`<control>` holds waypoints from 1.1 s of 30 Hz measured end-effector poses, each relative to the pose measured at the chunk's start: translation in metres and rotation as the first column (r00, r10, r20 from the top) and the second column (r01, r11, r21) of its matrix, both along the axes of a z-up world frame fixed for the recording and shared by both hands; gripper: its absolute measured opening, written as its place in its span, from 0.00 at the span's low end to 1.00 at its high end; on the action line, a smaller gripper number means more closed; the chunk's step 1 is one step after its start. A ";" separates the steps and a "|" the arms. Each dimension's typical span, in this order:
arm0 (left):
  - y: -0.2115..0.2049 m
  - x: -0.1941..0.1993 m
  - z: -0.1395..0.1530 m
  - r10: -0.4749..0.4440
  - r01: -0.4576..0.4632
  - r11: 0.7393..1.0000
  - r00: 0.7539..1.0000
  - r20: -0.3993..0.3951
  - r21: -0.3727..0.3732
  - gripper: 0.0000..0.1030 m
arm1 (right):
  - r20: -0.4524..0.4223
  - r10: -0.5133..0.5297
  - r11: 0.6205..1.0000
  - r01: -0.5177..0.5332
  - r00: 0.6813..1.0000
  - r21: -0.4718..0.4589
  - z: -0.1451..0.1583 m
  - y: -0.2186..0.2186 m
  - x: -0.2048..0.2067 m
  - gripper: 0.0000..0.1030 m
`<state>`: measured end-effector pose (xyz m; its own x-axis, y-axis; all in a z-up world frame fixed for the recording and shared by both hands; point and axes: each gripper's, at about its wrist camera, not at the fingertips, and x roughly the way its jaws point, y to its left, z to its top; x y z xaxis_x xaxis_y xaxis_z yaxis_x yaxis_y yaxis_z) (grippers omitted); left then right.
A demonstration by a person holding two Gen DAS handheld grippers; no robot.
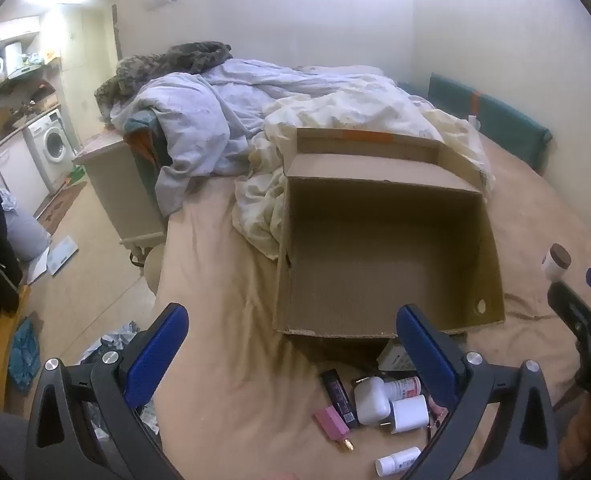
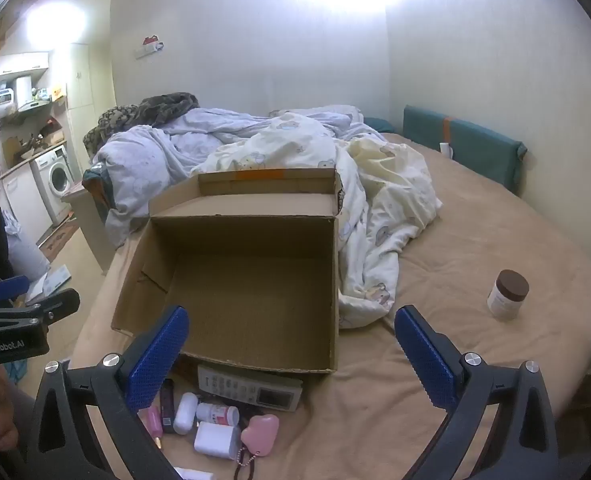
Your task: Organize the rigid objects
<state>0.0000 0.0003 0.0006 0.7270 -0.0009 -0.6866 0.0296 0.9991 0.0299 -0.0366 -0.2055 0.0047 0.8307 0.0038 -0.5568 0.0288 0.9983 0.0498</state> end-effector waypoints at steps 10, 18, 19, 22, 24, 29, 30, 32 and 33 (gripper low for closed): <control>0.005 -0.004 -0.002 0.005 -0.005 1.000 1.000 0.000 -0.007 1.00 | -0.010 -0.002 1.000 0.002 1.000 -0.004 -0.001 0.001 0.001 1.00; 0.003 0.000 -0.009 0.006 -0.006 1.000 1.000 -0.012 -0.003 1.00 | -0.012 0.002 1.000 -0.002 1.000 0.000 -0.001 0.001 0.000 1.00; 0.003 0.001 -0.008 0.006 -0.006 1.000 1.000 -0.014 -0.006 1.00 | -0.011 0.002 1.000 -0.002 1.000 -0.001 -0.001 0.001 0.000 1.00; 0.003 0.001 -0.008 0.006 -0.006 1.000 1.000 -0.014 -0.006 1.00 | -0.011 0.003 1.000 -0.003 1.000 0.001 -0.001 0.001 0.000 1.00; 0.003 0.001 -0.008 0.005 -0.005 1.000 1.000 -0.015 -0.006 1.00 | -0.011 0.002 1.000 -0.002 1.000 -0.001 0.000 0.001 0.000 1.00; 0.002 0.001 -0.008 0.005 -0.005 1.000 1.000 -0.015 -0.005 1.00 | -0.011 0.002 1.000 -0.002 1.000 -0.003 0.000 0.002 0.000 1.00; 0.002 0.001 -0.008 0.005 -0.005 1.000 1.000 -0.016 -0.005 1.00 | -0.010 0.002 1.000 -0.002 1.000 -0.002 0.000 0.002 0.000 1.00; 0.002 0.000 -0.008 0.005 -0.005 1.000 1.000 -0.016 -0.004 1.00 | -0.010 0.002 1.000 -0.002 1.000 -0.003 0.000 0.002 0.000 1.00; 0.001 0.000 -0.008 0.004 -0.004 1.000 1.000 -0.017 -0.003 1.00 | -0.010 0.002 1.000 -0.002 1.000 -0.003 0.000 0.002 0.000 1.00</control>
<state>-0.0001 0.0015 -0.0072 0.7154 -0.0005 -0.6987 0.0261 0.9993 0.0260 -0.0368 -0.2039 0.0045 0.8250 0.0036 -0.5651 0.0273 0.9986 0.0463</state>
